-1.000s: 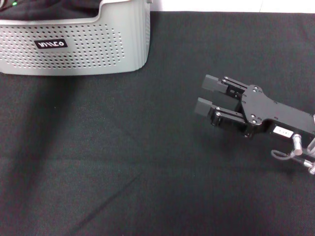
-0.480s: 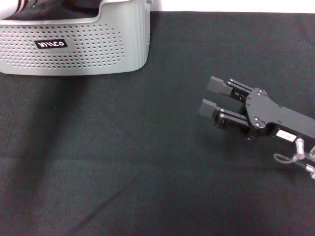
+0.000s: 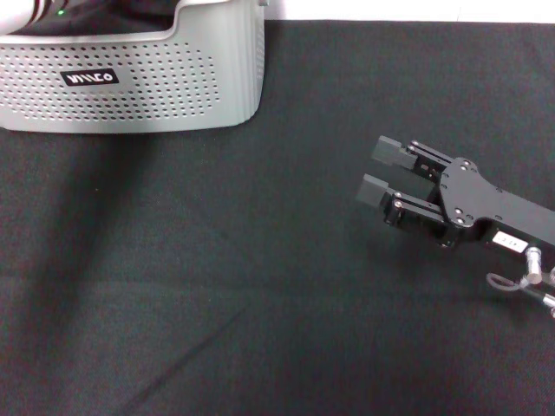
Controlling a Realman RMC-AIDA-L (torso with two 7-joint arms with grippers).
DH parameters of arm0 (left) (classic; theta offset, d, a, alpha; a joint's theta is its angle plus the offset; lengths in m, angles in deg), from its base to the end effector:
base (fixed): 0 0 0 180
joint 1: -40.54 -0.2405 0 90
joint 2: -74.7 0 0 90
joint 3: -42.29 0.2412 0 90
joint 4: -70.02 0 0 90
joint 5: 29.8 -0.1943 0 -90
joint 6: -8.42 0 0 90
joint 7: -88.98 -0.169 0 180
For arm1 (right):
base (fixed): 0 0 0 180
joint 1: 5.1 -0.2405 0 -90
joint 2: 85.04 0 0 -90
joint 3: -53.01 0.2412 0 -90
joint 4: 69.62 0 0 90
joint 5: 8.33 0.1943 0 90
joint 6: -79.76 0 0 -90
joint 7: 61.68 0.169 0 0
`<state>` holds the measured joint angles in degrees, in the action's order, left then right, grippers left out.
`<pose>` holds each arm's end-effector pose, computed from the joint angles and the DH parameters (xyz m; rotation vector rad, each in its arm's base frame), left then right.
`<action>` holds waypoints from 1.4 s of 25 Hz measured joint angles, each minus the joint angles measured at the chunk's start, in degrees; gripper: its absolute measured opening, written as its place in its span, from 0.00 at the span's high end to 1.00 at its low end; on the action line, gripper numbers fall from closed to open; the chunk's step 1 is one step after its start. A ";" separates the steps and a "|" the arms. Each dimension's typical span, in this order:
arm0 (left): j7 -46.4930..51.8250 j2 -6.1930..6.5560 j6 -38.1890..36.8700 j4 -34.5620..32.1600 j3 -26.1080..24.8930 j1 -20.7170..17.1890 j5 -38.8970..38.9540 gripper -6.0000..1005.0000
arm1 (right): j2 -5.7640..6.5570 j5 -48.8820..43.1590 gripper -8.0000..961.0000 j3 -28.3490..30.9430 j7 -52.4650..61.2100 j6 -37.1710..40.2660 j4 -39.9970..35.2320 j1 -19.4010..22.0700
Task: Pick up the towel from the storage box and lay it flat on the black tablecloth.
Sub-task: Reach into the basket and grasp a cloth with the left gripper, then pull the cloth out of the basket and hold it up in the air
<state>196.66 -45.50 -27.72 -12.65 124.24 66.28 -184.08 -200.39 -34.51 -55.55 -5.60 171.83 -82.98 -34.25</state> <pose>-0.1519 0.4280 0.0544 -2.0305 0.2533 0.2839 0.1815 0.2813 -0.0449 -2.5275 0.5788 1.4266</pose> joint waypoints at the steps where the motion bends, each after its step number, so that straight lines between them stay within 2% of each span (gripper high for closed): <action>1: 0.15 -0.01 -0.01 0.00 0.01 0.00 0.00 0.79 | -0.01 0.01 0.23 0.01 0.00 0.00 0.00 0.03; 3: 0.47 -0.01 -0.09 0.00 0.03 -0.05 0.07 0.87 | -0.03 0.01 0.23 0.01 -0.01 -0.03 0.00 0.05; 7: 0.85 0.06 -0.45 -0.78 -0.31 -0.53 2.75 0.97 | -0.05 0.01 0.23 0.02 -0.01 -0.17 0.00 0.06; 12: 0.86 0.19 -1.40 -3.63 -2.10 -1.72 8.36 0.97 | -0.05 0.01 0.23 0.18 0.00 -0.23 0.00 0.16; 21: -0.29 0.32 -9.40 -12.39 -8.55 -4.09 22.07 0.97 | 0.15 -0.30 0.23 1.61 -0.13 -0.23 0.07 0.07; 26: -2.25 0.38 -15.23 -17.69 -14.70 -6.23 37.40 0.97 | 0.27 -0.10 0.24 1.61 -0.97 -0.24 0.09 0.07; 30: -5.01 0.41 -24.15 -20.49 -22.31 -7.84 53.84 0.97 | 0.36 -0.07 0.24 1.60 -1.44 -0.96 0.09 0.11; 35: -6.59 0.41 -36.88 -20.54 -32.59 -9.16 71.75 0.97 | 0.53 -0.05 0.24 1.60 -2.25 -2.17 0.09 -0.03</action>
<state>190.07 -45.09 -64.60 -33.19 91.65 57.12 -112.33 -199.85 -34.55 -53.95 -7.86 169.66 -82.89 -34.28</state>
